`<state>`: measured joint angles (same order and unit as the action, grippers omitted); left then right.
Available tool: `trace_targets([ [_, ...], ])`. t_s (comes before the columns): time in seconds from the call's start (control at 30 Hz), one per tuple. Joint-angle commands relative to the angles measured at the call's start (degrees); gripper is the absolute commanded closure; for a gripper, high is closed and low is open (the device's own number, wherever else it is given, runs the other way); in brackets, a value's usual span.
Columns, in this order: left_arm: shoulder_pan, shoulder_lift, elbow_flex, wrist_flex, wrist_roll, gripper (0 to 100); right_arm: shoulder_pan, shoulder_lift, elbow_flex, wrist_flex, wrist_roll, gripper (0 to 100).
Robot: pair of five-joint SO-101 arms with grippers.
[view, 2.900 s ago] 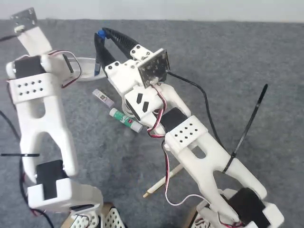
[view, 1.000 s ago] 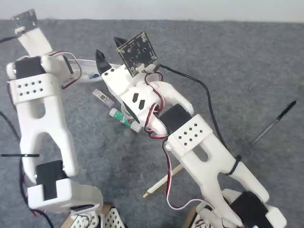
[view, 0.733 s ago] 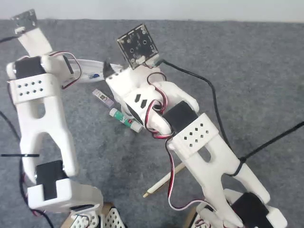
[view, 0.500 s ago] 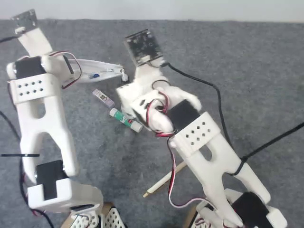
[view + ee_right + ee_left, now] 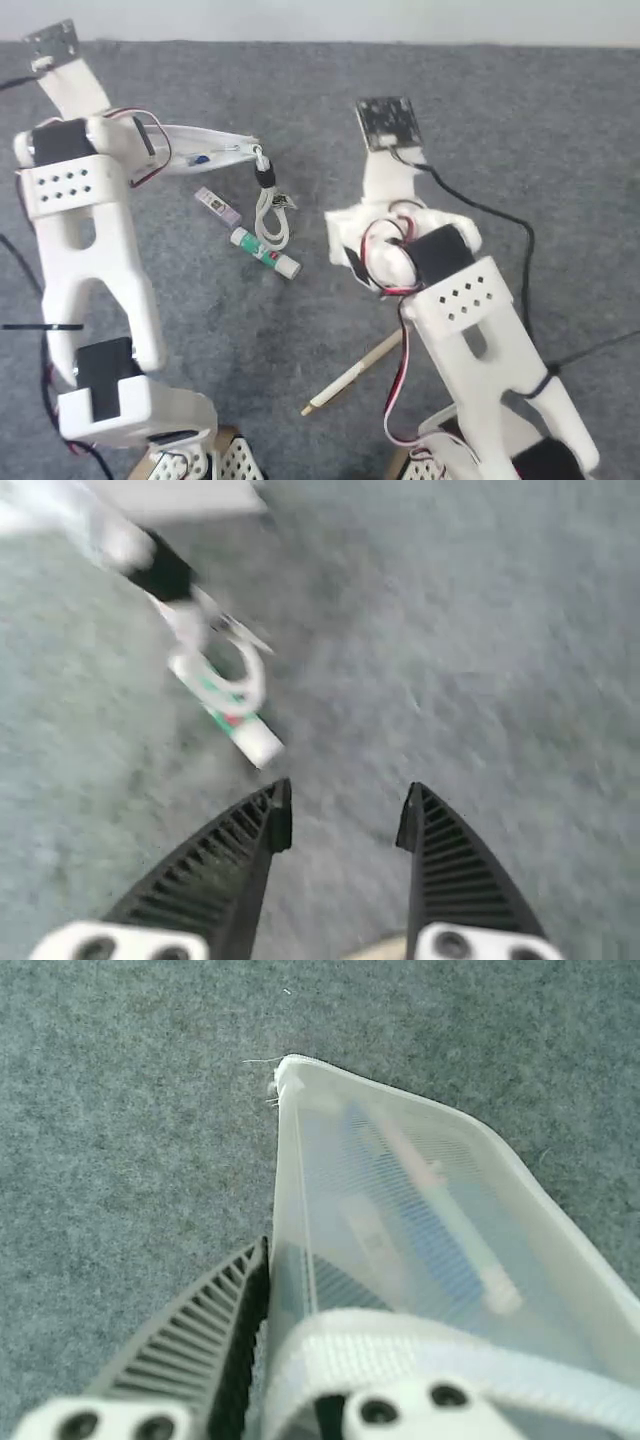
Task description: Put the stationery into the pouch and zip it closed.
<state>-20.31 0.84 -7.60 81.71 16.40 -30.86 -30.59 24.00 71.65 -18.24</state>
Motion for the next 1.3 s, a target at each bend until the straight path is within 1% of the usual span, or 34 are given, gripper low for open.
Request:
trace_targets([
  [0.0, 0.3, -0.4, -0.3, -1.7, 0.6, 99, 3.1, -3.8, 5.1, 0.5, -0.8, 82.9],
  [0.17, 0.3, -0.4, -0.3, -1.8, 0.6, 99, 4.5, -2.8, 14.3, -0.2, -0.7, 82.8],
  [0.43, 0.3, -0.4, -0.3, -1.8, 0.6, 99, 4.5, 2.2, 23.9, -10.0, -0.8, 82.8],
  [0.53, 0.3, -0.4, -0.3, -1.8, 0.6, 99, 4.6, 5.8, 24.4, -11.5, -1.1, 82.8],
  [0.67, 0.3, -0.4, -0.3, -1.8, 0.6, 99, 4.6, 12.7, 24.3, -13.3, -6.2, 82.8],
  [0.73, 0.3, -0.4, -0.3, -1.8, 0.6, 99, 4.6, 16.0, 24.3, -15.1, -7.3, 82.8],
  [0.87, 0.3, -0.4, -0.3, -1.8, 0.6, 99, 4.8, 20.9, 24.3, -18.0, -7.5, 82.8],
  [1.03, 0.3, -0.4, -0.3, -1.8, 0.6, 99, 8.7, 24.4, 24.3, -20.8, -7.3, 83.0],
  [1.17, 0.3, -0.4, -0.3, -1.8, 0.6, 99, 11.4, 24.7, 24.2, -19.9, -7.2, 83.1],
  [1.27, 0.3, -0.4, -0.3, -1.8, 0.6, 99, 11.4, 23.3, 23.6, -18.0, -7.2, 83.1],
])
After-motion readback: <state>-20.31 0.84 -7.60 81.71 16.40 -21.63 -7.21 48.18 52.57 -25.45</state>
